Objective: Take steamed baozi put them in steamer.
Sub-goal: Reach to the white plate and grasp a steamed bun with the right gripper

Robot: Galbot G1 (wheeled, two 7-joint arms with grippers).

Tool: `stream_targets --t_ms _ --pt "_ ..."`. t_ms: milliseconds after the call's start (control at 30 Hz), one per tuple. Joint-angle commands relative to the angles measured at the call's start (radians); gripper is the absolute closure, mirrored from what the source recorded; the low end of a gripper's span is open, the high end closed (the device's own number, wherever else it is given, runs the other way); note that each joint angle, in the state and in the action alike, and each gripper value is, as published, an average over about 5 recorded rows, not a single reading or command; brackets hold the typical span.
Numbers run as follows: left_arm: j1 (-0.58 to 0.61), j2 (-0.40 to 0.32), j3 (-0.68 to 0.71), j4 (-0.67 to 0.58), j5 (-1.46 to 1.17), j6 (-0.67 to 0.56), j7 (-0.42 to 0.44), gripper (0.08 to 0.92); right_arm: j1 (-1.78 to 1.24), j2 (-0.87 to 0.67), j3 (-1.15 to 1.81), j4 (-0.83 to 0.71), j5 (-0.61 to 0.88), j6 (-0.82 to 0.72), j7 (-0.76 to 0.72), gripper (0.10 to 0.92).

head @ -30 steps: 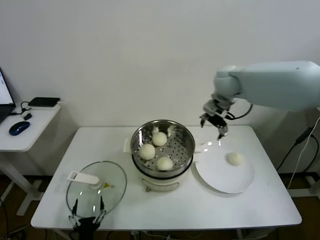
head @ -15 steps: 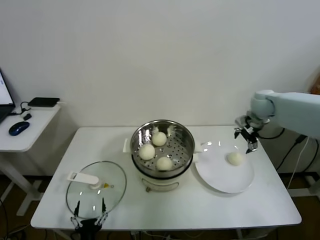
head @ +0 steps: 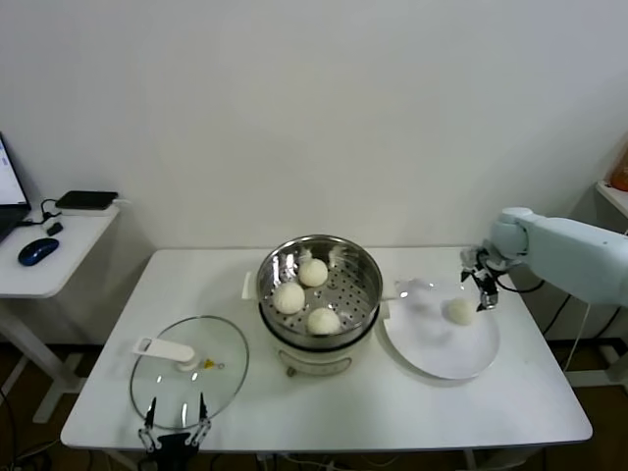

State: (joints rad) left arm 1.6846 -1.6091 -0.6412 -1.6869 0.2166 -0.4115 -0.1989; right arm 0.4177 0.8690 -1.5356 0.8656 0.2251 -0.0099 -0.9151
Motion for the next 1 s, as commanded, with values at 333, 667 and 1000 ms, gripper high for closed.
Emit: stream_targets --t_ms 333,667,1000 --pt "0.003 -0.007 0.001 0.0 0.007 0.003 -0.001 0.177 -0.177 0.04 0.148 -0.157 -0.04 0.021 -0.006 0.203" --pt "0.006 -0.01 -0.003 -0.003 0.009 0.002 -0.005 0.177 -0.182 0.062 0.159 -0.191 -0.044 0.046 -0.002 0.205" --pt "0.009 -0.012 -0.003 -0.008 0.008 0.0 -0.006 0.177 -0.157 0.055 0.152 -0.145 -0.035 0.04 -0.003 0.354"
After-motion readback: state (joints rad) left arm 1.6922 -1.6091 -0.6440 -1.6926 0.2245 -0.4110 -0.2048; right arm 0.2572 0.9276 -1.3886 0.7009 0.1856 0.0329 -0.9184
